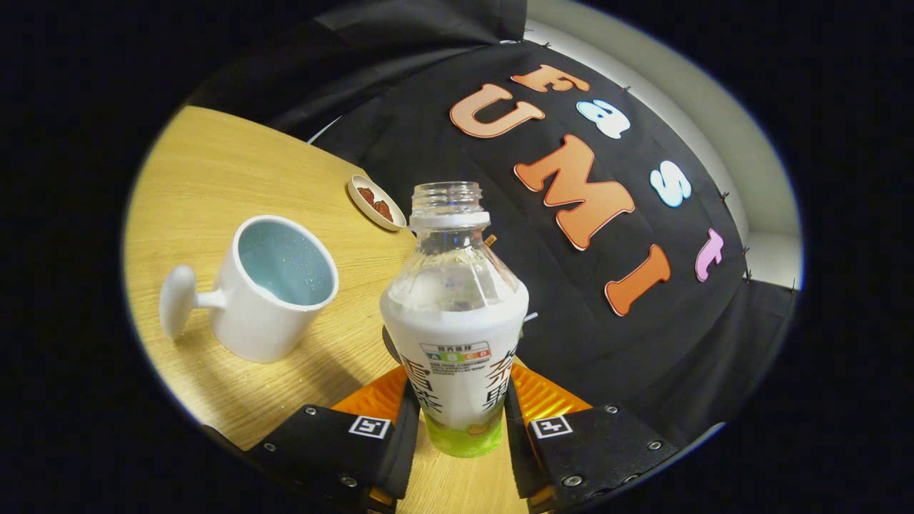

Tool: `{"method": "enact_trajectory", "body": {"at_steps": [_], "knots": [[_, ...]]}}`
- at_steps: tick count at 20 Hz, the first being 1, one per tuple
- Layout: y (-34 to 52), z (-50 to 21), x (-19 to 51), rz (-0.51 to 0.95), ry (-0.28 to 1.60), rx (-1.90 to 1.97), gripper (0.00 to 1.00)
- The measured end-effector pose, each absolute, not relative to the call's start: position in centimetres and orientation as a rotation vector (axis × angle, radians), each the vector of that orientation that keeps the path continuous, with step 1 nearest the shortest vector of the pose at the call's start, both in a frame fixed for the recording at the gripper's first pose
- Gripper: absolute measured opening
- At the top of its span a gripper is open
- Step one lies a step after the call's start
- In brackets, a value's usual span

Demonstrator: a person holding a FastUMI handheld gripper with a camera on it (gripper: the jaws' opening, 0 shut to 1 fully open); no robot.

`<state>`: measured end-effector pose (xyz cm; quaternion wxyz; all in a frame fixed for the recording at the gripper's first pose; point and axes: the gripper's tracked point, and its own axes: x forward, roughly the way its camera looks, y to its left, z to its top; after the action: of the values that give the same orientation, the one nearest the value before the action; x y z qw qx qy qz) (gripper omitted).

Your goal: Take the bottle from table, then pour the juice into the cup, finally place the bottle on the coaster

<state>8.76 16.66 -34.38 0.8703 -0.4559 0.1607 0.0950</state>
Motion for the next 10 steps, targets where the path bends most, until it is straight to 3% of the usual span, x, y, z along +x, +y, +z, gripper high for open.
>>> {"method": "enact_trajectory", "body": {"at_steps": [10], "knots": [[17.0, -33.1, 9.6, 0.166, 0.165, -1.302, 0.57]]}}
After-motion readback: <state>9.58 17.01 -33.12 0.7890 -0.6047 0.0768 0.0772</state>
